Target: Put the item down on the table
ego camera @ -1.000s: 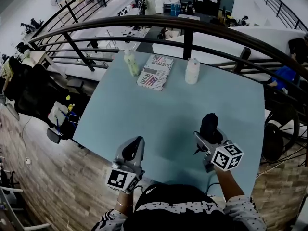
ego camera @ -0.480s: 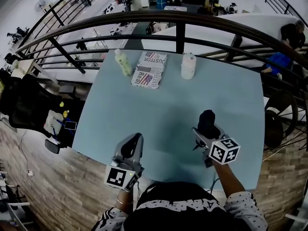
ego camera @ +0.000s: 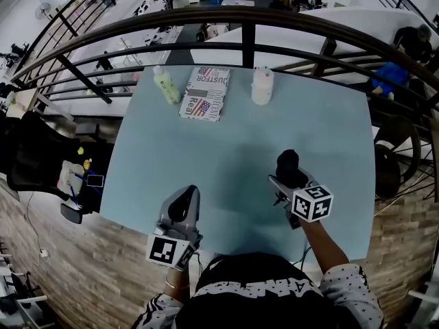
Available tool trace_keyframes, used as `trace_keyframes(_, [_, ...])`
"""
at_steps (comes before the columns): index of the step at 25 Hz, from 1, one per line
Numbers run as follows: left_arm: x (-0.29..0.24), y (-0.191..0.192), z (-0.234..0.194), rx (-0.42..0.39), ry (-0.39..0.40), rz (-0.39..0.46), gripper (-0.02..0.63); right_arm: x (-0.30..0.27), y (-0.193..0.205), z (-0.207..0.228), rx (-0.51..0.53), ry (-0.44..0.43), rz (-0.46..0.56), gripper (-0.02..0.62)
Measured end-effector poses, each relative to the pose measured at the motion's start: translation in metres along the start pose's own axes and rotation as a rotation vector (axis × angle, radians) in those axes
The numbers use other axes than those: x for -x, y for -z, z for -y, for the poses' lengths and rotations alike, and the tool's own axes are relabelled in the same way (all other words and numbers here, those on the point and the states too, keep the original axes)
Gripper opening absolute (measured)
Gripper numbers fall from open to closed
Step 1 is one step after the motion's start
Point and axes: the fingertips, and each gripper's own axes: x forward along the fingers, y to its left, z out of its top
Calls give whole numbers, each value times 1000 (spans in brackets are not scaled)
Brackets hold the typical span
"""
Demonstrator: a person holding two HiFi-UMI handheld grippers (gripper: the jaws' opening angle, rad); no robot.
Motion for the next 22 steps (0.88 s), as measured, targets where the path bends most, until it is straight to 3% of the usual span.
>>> trace_keyframes(22, [11, -9, -35, 14, -19, 31, 0, -35, 51, 24, 49, 147, -220, 374])
